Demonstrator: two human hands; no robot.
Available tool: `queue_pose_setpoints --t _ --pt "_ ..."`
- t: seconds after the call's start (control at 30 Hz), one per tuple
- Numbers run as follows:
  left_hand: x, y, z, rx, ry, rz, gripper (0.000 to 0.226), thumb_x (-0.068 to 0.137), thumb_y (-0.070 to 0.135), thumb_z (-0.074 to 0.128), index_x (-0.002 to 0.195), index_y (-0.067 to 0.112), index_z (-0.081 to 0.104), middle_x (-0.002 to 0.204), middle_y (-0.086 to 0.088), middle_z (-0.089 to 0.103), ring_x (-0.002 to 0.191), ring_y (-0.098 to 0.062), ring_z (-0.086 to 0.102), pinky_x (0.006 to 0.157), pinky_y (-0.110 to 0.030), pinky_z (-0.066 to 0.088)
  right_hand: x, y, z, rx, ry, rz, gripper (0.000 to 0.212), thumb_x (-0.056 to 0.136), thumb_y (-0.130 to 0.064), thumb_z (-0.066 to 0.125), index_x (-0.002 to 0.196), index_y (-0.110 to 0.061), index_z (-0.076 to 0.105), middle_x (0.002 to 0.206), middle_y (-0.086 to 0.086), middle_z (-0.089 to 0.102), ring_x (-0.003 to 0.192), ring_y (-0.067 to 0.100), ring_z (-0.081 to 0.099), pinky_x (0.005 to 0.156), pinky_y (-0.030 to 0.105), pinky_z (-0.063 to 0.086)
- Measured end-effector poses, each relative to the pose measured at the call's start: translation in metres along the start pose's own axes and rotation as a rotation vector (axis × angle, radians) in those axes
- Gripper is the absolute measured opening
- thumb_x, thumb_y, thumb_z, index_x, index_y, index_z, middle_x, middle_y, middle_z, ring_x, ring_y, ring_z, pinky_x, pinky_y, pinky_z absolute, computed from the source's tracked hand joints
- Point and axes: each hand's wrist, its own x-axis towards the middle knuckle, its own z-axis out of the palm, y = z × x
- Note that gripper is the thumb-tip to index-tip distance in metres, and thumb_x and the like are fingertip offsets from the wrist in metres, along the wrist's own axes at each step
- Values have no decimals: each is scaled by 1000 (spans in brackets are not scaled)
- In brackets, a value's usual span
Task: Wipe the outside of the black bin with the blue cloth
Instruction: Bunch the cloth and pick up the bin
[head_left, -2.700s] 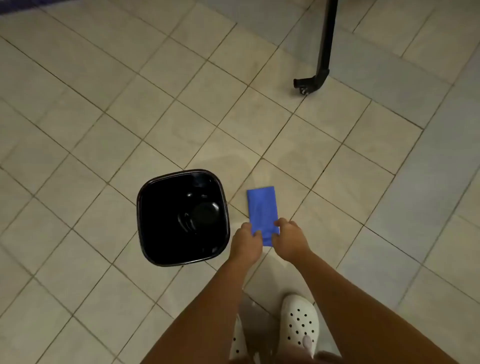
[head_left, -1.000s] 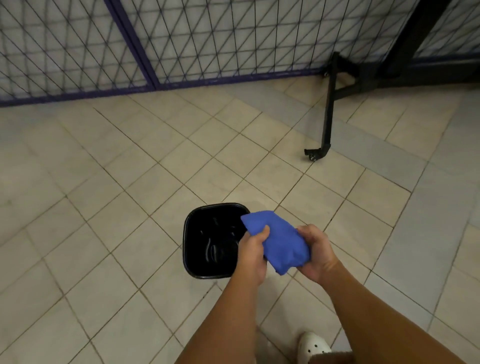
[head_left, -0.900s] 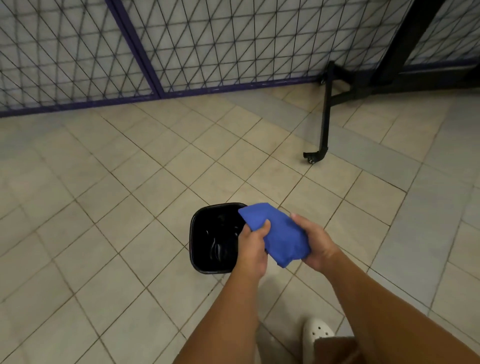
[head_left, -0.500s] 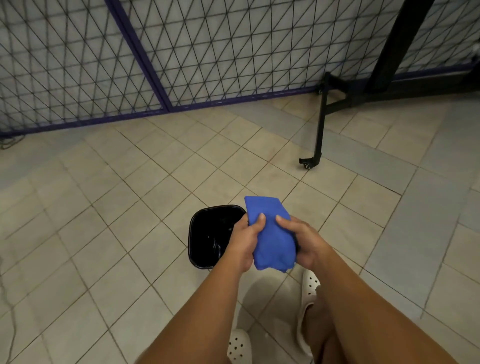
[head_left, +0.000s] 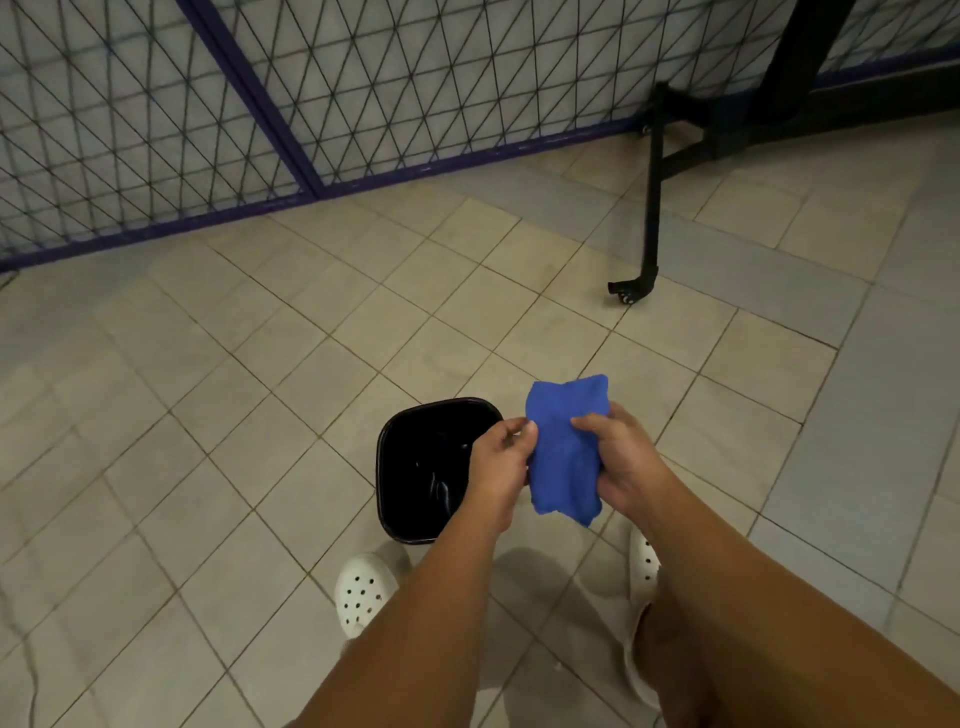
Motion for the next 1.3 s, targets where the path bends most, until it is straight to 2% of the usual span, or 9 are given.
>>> queue_pose_setpoints --t 0.07,0.2,0.27,0.4,0.5,0.8,1.1,1.2,1.3 --pt "14 -10 0 28 40 -13 19 96 23 63 106 7 68 104 -15 73 99 -31 71 87 -46 58 15 7 2 -28 63 27 33 87 1 50 119 -7 48 114 16 60 97 33 63 81 47 54" --pt "40 -25 2 250 174 28 15 97 17 59 105 8 68 98 -9 71 91 -24 67 84 -38 55 41 13 1 -86 111 55 38 88 3 44 122 -12 46 116 14 58 103 33 59 89 51 50" --pt "52 -30 3 462 264 32 25 96 17 59 119 8 62 110 -10 65 97 -23 62 86 -32 50 49 13 1 -91 124 68 40 89 5 41 124 -12 47 115 13 59 103 32 59 87 48 50" --pt "74 -41 8 691 330 -99 59 97 33 58 145 6 36 143 -19 40 129 -37 46 105 -45 42 62 13 -1 -98 95 56 36 96 -5 41 131 -13 44 119 11 59 107 29 58 90 48 48" --pt "83 -47 11 718 253 -211 65 101 38 48 152 4 24 150 -21 38 134 -39 44 105 -44 40 64 12 -2 -158 56 44 32 100 -14 38 132 -14 43 112 6 60 102 23 60 85 42 49" --pt "93 -58 5 856 110 -281 47 107 24 33 146 -2 30 139 -26 49 126 -40 50 95 -40 44 69 11 -16 -294 160 44 26 95 -7 39 112 -22 52 102 3 61 100 25 58 89 44 48" --pt "77 -40 -26 970 228 -217 35 101 7 38 133 -6 39 125 -25 56 114 -39 57 86 -37 46 64 12 -14 -440 141 109 39 95 -4 34 129 -18 48 113 9 57 92 21 57 79 37 45" --pt "71 -29 -52 826 330 -185 32 102 8 38 132 -4 39 118 -27 57 108 -40 59 80 -39 47 62 17 -8 -527 131 119 46 95 -3 32 136 -19 43 126 10 53 106 28 54 89 43 45" --pt "58 -21 -76 605 356 -154 31 103 16 38 132 6 45 115 -19 59 110 -36 58 96 -46 48 57 20 -2 -586 142 110 52 95 -3 32 142 -24 37 133 8 50 111 30 51 89 43 44"
